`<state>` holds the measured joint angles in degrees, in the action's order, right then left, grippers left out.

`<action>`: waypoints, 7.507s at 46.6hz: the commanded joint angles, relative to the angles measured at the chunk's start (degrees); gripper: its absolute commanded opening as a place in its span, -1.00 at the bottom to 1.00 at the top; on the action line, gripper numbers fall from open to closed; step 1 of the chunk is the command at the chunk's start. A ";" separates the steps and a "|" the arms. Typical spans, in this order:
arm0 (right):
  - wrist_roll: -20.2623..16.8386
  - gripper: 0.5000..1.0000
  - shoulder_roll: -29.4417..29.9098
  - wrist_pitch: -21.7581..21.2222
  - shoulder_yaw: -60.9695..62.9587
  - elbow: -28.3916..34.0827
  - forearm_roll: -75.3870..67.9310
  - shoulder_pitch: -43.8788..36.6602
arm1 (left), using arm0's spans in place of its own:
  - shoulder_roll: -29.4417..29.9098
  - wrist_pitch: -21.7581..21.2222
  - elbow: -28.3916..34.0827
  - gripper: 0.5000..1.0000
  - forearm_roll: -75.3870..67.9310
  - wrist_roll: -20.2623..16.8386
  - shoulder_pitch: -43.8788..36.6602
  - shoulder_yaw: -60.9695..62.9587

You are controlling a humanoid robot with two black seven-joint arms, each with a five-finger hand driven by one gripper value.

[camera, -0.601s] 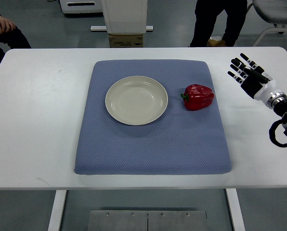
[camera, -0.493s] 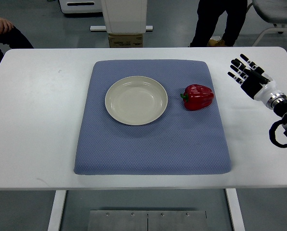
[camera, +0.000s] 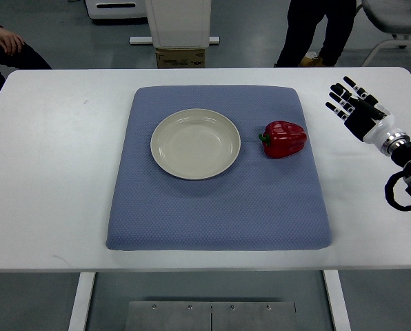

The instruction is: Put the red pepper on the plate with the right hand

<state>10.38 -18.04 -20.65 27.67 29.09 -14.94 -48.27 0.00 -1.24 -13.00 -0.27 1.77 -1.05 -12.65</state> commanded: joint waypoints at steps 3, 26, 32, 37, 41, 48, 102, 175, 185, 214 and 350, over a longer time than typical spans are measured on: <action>-0.09 1.00 0.37 0.08 -0.16 -0.27 -0.01 0.28 | 0.00 0.00 0.00 1.00 0.01 -0.01 -0.09 -0.01; 0.08 1.00 1.42 0.08 0.63 -0.18 -0.09 -0.16 | 0.00 -0.08 0.00 1.00 0.01 -0.01 0.00 -0.01; -0.88 1.00 0.90 -0.44 0.63 0.09 -0.09 -0.51 | 0.00 -0.08 0.00 1.00 0.01 -0.01 0.00 -0.01; -1.68 1.00 0.46 -0.97 1.15 -0.35 -0.18 -0.69 | 0.00 -0.08 0.00 1.00 0.01 -0.01 0.00 -0.01; -1.68 1.00 -0.33 -1.06 2.47 -0.27 -0.18 -0.34 | 0.00 -0.08 0.00 1.00 0.01 -0.01 0.00 -0.01; -1.68 1.00 -0.42 -0.62 3.97 -0.44 -0.10 -0.69 | 0.00 -0.08 0.00 1.00 0.01 -0.01 0.00 -0.01; 9.84 0.70 -4.72 -1.41 -7.45 0.26 18.01 -6.22 | 0.00 -0.08 0.00 1.00 0.01 -0.01 0.00 -0.01; 14.67 0.73 8.63 7.11 -75.57 3.07 42.62 -34.70 | 0.00 -0.08 0.00 1.00 0.01 -0.01 0.00 -0.01; 14.76 -1.00 8.63 7.03 -75.92 3.16 42.71 -34.70 | 0.00 -0.08 0.00 1.00 0.01 -0.01 0.00 -0.01; 17.31 -1.00 8.98 6.76 -80.23 3.16 38.58 -37.69 | 0.00 -0.08 0.00 1.00 0.01 -0.01 0.00 -0.01; 5.79 1.00 -2.88 7.20 -22.51 6.68 20.21 -19.94 | 0.00 -0.08 0.00 1.00 0.01 -0.01 0.00 -0.01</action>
<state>15.73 -20.76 -13.62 0.21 36.24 5.28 -70.66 0.00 -1.32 -13.01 -0.27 1.74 -1.06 -12.67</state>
